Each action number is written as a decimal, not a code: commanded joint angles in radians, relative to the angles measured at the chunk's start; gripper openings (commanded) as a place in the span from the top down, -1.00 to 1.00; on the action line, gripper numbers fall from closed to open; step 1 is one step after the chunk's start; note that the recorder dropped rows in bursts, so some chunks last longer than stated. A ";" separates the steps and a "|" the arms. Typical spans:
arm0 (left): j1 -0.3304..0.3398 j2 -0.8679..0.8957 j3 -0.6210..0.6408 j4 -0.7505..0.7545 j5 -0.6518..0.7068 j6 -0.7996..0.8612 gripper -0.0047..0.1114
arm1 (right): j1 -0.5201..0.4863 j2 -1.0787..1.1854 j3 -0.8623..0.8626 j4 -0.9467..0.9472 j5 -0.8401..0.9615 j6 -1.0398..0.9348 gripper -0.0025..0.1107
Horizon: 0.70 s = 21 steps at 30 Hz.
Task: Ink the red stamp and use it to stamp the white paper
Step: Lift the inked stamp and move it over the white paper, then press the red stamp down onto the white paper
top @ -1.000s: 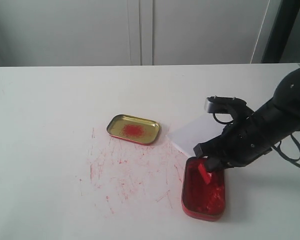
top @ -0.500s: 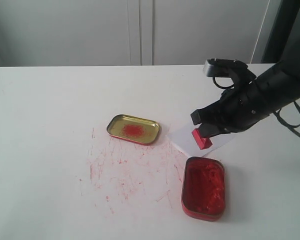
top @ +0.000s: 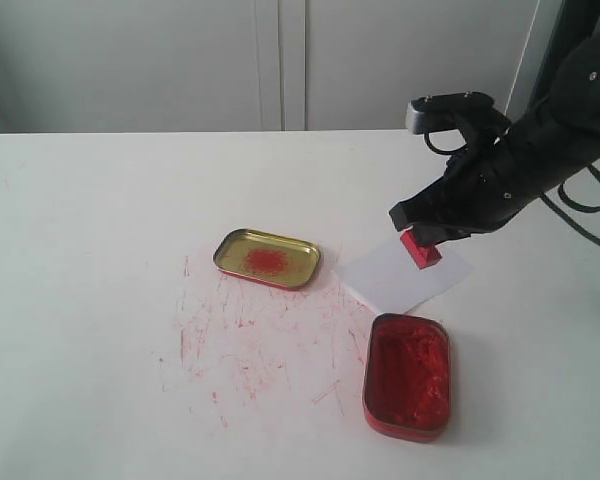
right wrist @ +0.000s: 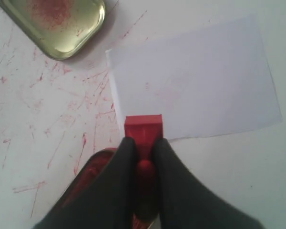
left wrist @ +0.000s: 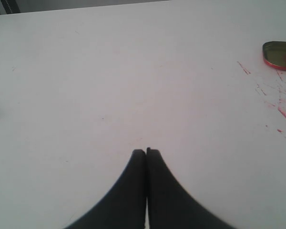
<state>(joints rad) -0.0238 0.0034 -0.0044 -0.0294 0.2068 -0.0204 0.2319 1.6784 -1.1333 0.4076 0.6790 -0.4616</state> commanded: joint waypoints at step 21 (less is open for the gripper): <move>0.001 -0.003 0.004 0.000 -0.004 -0.002 0.92 | 0.076 0.315 -0.361 -0.271 0.129 0.314 0.96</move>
<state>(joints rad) -0.0238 0.0034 -0.0044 -0.0294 0.2068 -0.0204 0.3087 1.9744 -1.4732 0.1507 0.8021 -0.1586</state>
